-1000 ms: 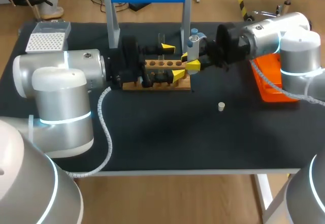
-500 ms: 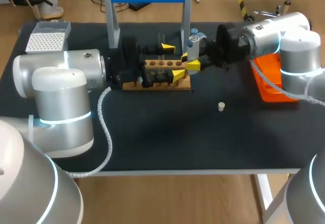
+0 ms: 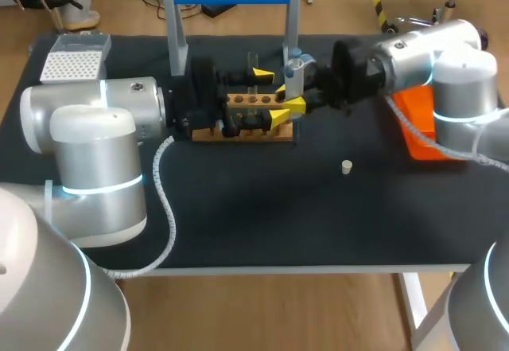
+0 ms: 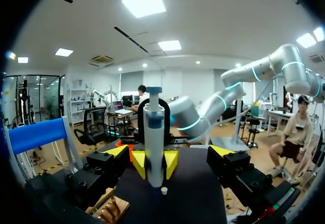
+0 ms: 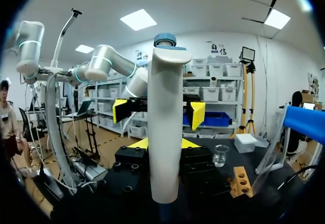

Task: Invert the test tube, pick up the pipette, mount the tip to pipette, aspirate from beaker and dispense into the tube, eject the tip, return the pipette, and cap with the stopper.

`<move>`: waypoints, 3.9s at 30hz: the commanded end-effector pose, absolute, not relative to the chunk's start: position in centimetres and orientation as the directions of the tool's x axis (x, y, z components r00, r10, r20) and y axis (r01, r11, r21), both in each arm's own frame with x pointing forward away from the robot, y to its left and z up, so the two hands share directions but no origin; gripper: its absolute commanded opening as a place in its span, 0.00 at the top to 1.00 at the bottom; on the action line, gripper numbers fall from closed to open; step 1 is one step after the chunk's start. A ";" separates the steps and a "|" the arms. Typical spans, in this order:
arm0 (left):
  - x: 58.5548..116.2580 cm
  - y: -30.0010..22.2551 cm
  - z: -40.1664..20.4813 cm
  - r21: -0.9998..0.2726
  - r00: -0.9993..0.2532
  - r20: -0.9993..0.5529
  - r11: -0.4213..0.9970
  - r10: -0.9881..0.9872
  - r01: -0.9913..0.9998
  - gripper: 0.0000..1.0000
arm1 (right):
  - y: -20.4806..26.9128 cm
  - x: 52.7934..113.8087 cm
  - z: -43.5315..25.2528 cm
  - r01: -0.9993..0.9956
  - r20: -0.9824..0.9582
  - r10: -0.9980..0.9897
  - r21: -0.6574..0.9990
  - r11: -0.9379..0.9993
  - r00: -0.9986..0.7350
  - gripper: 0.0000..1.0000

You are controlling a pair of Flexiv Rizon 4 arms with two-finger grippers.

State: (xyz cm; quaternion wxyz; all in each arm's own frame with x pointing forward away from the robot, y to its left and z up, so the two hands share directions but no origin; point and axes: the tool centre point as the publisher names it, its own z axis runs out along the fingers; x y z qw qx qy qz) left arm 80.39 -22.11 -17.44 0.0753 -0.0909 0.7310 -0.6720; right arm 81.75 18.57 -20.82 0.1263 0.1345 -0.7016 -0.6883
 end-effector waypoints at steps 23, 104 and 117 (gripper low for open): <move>80.3 -22.2 -17.5 -0.996 -0.971 0.011 0.079 -0.237 -0.030 0.00 | 21.8 80.2 -21.3 -0.014 -0.016 -0.286 1.000 -0.009 -0.958 1.00; 80.3 -22.2 -17.5 -0.996 -0.971 0.011 0.079 -0.237 -0.030 1.00 | 18.5 80.7 -20.0 -0.007 -0.016 -0.229 0.999 -0.041 -0.973 0.00; 80.3 -22.2 -17.5 -0.996 -0.971 0.011 0.079 -0.237 -0.030 1.00 | 12.1 82.4 -19.8 -0.009 -0.006 -0.115 1.000 0.026 -0.993 0.00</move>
